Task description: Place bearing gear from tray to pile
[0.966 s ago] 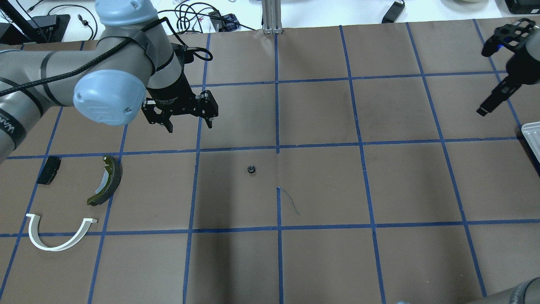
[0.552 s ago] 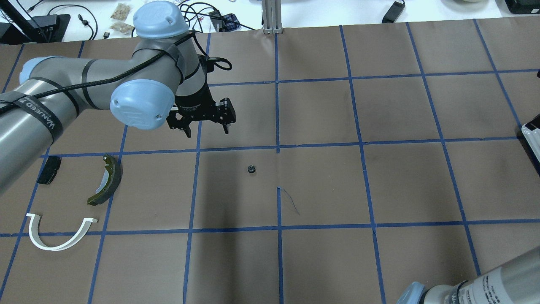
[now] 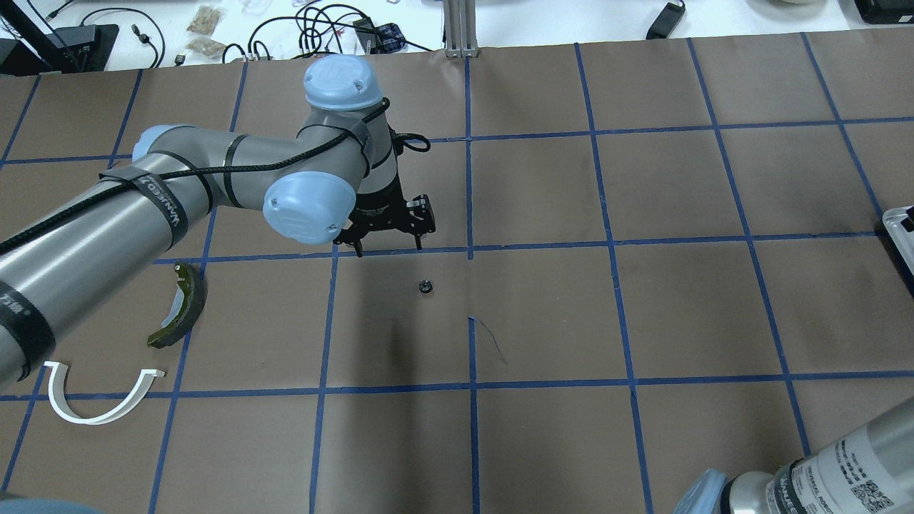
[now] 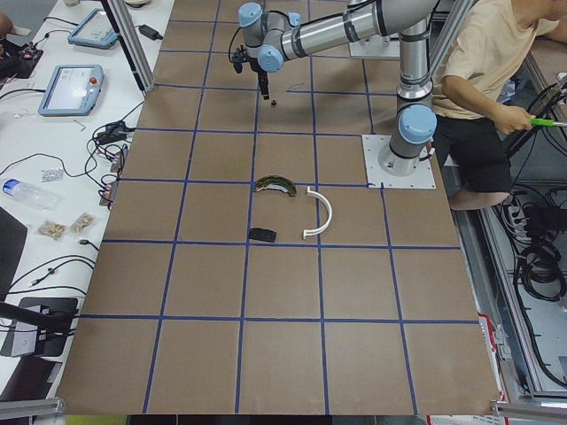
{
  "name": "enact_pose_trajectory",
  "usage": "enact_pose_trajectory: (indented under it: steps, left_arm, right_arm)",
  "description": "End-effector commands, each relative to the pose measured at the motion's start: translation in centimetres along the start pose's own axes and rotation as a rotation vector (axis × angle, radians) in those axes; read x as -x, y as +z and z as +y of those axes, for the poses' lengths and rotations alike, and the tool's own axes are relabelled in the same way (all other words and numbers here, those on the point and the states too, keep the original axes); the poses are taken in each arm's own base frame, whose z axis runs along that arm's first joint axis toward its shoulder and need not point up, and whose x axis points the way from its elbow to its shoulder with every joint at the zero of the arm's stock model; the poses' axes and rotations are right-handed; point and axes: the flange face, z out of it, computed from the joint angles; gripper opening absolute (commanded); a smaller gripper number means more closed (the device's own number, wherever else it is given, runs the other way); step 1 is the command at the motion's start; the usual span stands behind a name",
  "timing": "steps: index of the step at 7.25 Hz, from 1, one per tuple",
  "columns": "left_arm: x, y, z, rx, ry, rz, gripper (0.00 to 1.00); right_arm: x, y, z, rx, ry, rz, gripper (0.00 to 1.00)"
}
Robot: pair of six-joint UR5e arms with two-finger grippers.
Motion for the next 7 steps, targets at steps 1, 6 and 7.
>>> enact_pose_trajectory:
  steps: [1,6,7]
  left_arm:
    - [-1.0,4.6,1.2,0.002,-0.027,0.012,1.00]
    - [-2.6,6.8,1.3,0.050,-0.219,0.071,0.82]
    - [-2.7,7.0,1.4,0.055,-0.229,0.070,0.81]
  right_arm:
    - [-2.1,1.0,2.1,0.044,0.048,0.004,0.96]
    - [-2.7,4.2,3.1,0.069,0.060,-0.039,0.69]
    - [-2.7,4.2,3.1,0.070,0.067,-0.040,0.65]
